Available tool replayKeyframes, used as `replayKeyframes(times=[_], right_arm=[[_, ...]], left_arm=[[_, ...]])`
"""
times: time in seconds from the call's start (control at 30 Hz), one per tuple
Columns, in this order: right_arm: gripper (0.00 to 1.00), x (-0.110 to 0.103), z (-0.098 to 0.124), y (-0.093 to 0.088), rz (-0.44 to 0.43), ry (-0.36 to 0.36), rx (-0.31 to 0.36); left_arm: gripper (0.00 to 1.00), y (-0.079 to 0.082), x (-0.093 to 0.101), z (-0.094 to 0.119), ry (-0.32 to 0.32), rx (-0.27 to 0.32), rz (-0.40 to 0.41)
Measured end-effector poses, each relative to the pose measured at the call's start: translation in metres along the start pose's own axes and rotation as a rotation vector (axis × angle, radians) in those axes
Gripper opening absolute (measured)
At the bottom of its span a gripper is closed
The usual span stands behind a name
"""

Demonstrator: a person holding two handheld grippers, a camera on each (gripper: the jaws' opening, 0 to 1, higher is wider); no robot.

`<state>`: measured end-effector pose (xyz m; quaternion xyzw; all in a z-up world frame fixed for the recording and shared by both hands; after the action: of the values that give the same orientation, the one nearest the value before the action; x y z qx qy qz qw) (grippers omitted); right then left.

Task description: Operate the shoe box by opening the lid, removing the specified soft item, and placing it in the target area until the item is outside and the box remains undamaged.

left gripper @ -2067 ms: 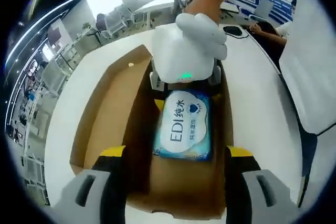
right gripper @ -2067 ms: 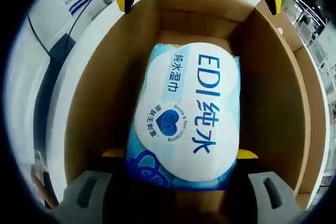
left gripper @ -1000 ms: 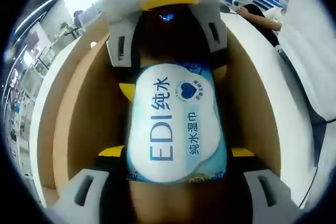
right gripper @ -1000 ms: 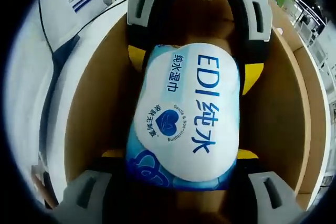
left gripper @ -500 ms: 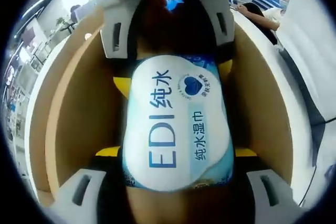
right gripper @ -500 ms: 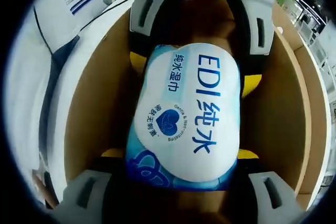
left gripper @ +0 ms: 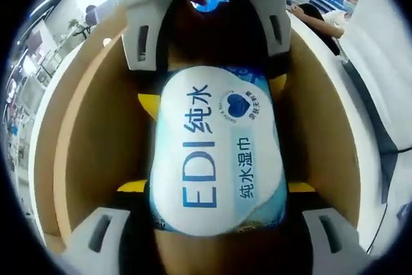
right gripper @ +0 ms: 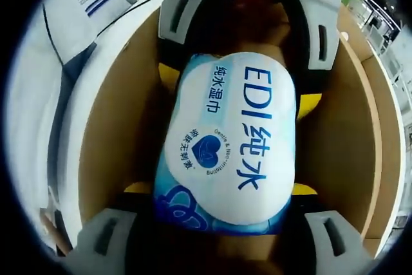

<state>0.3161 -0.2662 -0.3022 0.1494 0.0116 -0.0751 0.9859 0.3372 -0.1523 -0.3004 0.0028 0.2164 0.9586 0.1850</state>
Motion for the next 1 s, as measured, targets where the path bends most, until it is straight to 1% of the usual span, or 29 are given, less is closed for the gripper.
replayKeyframes(times=[0.17, 0.4, 0.67, 0.73, 0.83, 1.0], right_arm=[[0.78, -0.0003, 0.0001, 0.0006, 0.000, -0.001, -0.007], [0.76, -0.0006, 0.0011, 0.0008, -0.004, -0.007, -0.015], [0.72, 0.0001, 0.0015, 0.0008, -0.012, -0.005, -0.008], [0.72, -0.0003, 0.0023, 0.0013, -0.015, 0.001, -0.009], [0.71, 0.0006, 0.0032, 0.0020, -0.022, 0.011, -0.005], [0.68, -0.0003, 0.0050, 0.0023, -0.039, 0.020, 0.006]], left_arm=[[0.81, -0.0011, 0.0004, 0.0001, 0.000, 0.011, -0.005], [0.77, 0.0009, 0.0013, 0.0002, -0.003, 0.005, -0.008], [0.74, 0.0007, 0.0014, -0.0001, -0.002, 0.010, -0.005], [0.73, 0.0018, 0.0029, 0.0010, -0.001, 0.004, 0.002], [0.73, 0.0015, 0.0028, 0.0013, 0.002, 0.010, 0.001], [0.71, 0.0026, 0.0046, 0.0021, 0.010, 0.000, -0.008]])
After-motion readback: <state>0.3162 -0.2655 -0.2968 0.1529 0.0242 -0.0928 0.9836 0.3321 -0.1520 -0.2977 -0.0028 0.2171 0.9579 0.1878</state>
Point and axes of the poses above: the point that each gripper's makers call its tool centre point, and the gripper's own axes: z roughly backward along the fingers, x roughly to its right, y roughly out of its top, the point moved 8 cm from there along z, roughly backward along the fingers, and after that the axes turned 10 degrees about -z, right-handed, at the moved point
